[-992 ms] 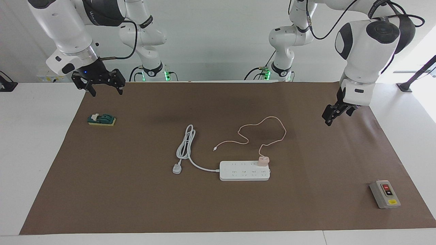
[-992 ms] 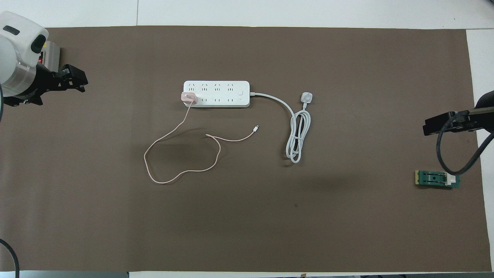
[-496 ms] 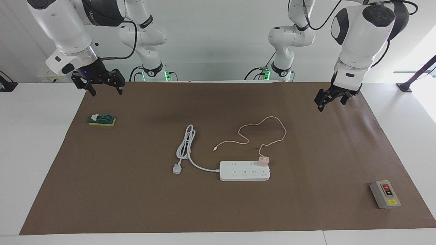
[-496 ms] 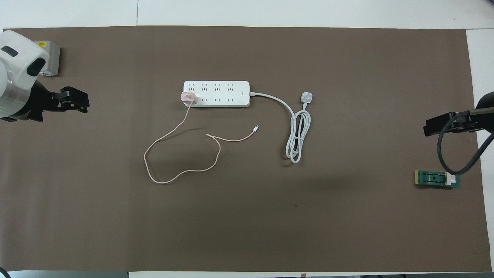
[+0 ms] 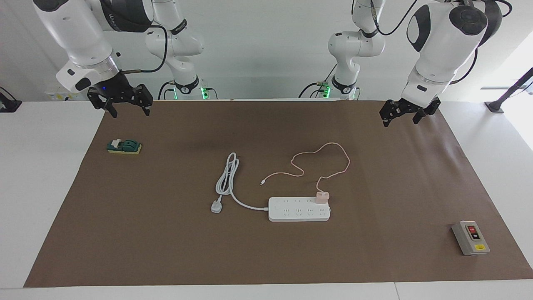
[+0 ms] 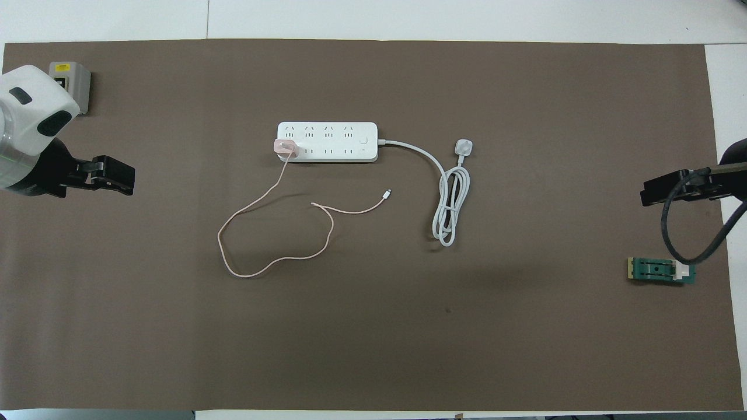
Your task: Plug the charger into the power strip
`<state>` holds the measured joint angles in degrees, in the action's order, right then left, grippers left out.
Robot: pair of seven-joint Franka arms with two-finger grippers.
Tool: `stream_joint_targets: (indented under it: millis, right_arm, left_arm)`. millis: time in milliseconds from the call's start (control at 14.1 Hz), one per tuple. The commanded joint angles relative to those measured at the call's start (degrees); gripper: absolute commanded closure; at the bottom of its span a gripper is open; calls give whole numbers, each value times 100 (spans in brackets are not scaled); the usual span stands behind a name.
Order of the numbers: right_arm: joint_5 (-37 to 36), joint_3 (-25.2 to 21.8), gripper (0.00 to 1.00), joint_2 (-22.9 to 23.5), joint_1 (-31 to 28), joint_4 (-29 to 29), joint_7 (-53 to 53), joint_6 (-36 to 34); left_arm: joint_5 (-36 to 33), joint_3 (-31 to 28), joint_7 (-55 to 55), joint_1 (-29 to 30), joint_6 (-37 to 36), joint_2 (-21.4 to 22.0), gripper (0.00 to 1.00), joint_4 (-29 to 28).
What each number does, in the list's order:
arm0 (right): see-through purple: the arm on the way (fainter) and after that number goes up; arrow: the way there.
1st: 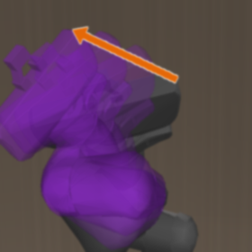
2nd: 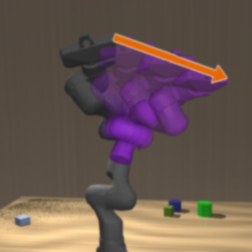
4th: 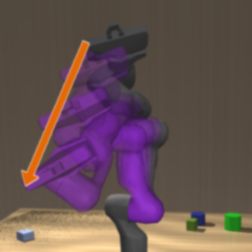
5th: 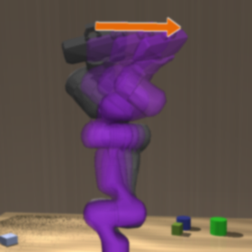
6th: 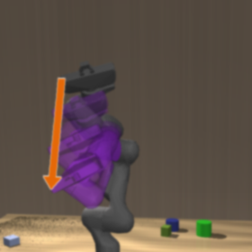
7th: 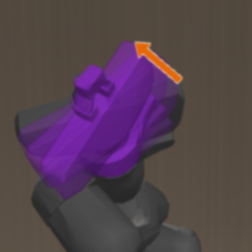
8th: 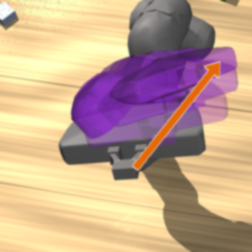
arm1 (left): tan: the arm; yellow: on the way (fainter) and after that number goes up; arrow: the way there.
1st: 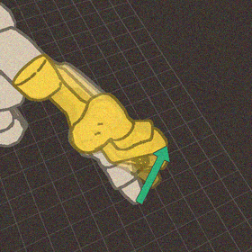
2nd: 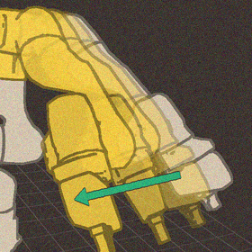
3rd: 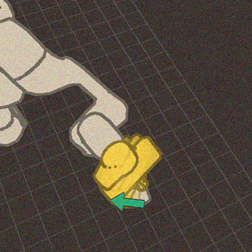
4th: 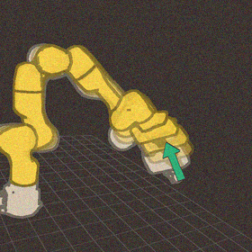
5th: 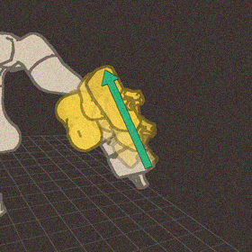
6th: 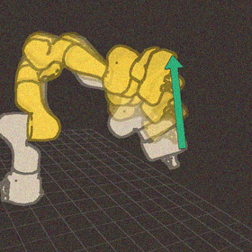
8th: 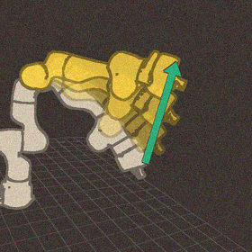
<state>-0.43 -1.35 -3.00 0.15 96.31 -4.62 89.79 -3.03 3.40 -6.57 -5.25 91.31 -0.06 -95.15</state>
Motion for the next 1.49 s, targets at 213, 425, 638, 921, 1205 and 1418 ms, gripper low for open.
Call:
stream_joint_targets:
  millis: [213,425,638,921,1205,1418]
  right_arm:
    - [78,56,0,-78,-94,28,75,-111]
    - [78,56,0,-78,-85,28,75,-111]
    - [78,56,0,-69,-94,28,75,-111]
    - [78,56,0,-78,-85,28,75,-111]
    - [78,56,0,-78,-85,28,75,-111]
    - [78,65,0,-78,-85,28,66,-111]
  left_arm:
    - [356,-191,499,-134,-289,138,0,102]
    - [356,-375,464,-284,-254,138,0,93]
    - [356,-375,420,-284,-272,191,0,58]
    - [356,-375,332,-284,-210,208,0,40]
    - [356,-375,367,-301,-263,252,0,31]
    - [356,-367,367,-328,-587,279,0,49]
